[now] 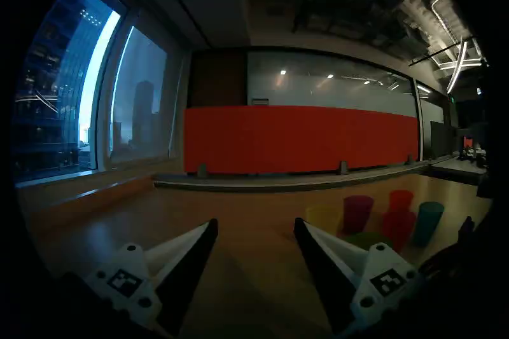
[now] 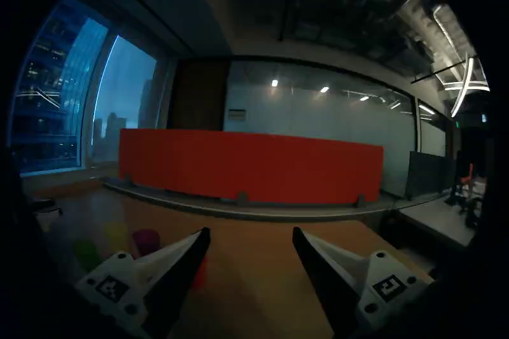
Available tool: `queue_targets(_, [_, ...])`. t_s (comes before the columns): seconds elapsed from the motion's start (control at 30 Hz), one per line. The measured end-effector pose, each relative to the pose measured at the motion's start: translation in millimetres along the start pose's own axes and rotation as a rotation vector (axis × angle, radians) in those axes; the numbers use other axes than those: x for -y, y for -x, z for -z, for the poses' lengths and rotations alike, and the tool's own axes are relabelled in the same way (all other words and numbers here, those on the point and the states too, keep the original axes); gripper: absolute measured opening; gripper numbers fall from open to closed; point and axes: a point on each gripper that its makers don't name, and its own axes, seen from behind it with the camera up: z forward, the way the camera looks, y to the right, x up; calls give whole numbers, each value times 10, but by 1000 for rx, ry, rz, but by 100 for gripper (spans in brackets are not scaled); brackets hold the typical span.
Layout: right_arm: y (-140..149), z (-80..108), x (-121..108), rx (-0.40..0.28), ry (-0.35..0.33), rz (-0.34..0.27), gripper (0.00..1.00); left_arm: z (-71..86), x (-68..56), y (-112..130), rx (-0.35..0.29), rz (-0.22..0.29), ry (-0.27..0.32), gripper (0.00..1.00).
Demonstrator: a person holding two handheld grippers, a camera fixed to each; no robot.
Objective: Pour water
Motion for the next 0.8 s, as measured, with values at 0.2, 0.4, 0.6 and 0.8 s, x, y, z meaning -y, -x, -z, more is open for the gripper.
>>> queue_targets(0.2, [13, 26, -14, -6, -5, -4, 100, -1, -8, 6, 1, -1, 0, 89])
queue_targets(0.4, [44, 69, -48, -15, -11, -9, 100, -3, -5, 2, 0, -1, 0, 89])
queue_targets(0.6, [86, 114, -152, -28, 1, 6, 100, 0, -3, 4, 1, -1, 0, 89])
queue_targets(0.8, [104, 138, -215, -43, 11, 12, 100, -4, -8, 1, 1, -1, 0, 89])
